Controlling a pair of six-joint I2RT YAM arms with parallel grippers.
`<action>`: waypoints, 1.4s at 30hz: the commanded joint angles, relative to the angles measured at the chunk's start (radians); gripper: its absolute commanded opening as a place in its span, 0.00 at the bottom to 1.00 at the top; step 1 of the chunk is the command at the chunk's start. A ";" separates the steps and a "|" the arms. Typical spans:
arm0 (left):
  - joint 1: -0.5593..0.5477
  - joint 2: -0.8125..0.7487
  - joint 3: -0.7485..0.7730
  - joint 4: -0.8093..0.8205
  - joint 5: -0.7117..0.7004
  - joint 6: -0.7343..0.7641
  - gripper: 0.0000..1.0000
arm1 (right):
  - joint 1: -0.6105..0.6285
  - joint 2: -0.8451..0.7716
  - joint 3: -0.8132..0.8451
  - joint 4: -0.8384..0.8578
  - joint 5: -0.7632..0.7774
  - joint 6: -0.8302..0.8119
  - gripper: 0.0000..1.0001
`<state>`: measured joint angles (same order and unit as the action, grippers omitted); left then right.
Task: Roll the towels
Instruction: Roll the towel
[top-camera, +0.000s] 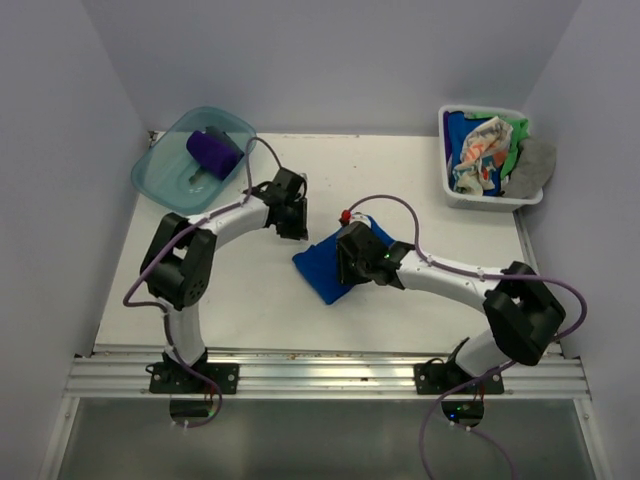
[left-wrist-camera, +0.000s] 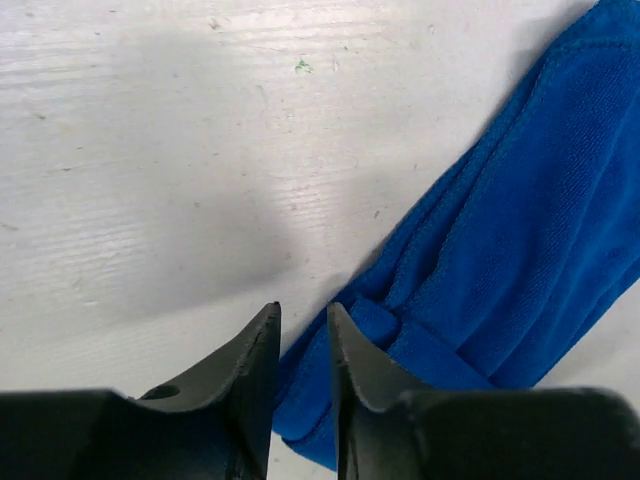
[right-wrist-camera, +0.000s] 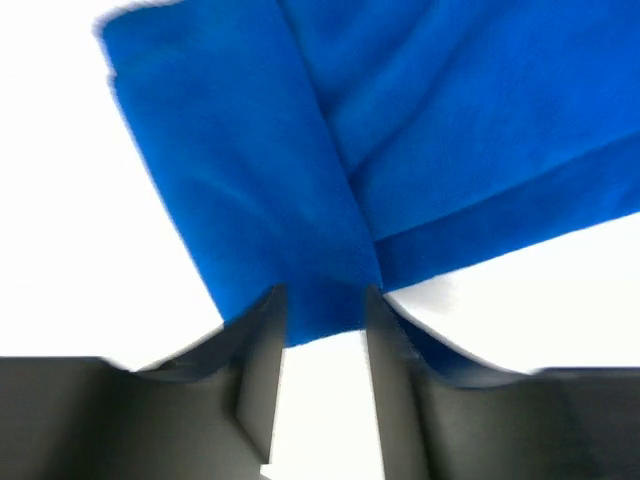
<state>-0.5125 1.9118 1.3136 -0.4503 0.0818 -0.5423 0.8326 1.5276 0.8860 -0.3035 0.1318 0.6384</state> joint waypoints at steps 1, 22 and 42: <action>0.026 -0.082 0.047 -0.086 -0.050 0.061 0.31 | 0.034 -0.058 0.096 -0.077 0.087 -0.114 0.44; 0.183 -0.313 -0.240 -0.039 0.056 -0.053 0.68 | 0.263 0.239 0.212 0.018 0.272 -0.447 0.50; 0.101 -0.294 -0.441 0.243 0.320 -0.186 0.81 | 0.071 0.059 0.025 0.280 -0.250 -0.338 0.00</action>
<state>-0.4053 1.5970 0.8833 -0.3038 0.3611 -0.6895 0.9276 1.6310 0.9306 -0.1108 0.0246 0.2501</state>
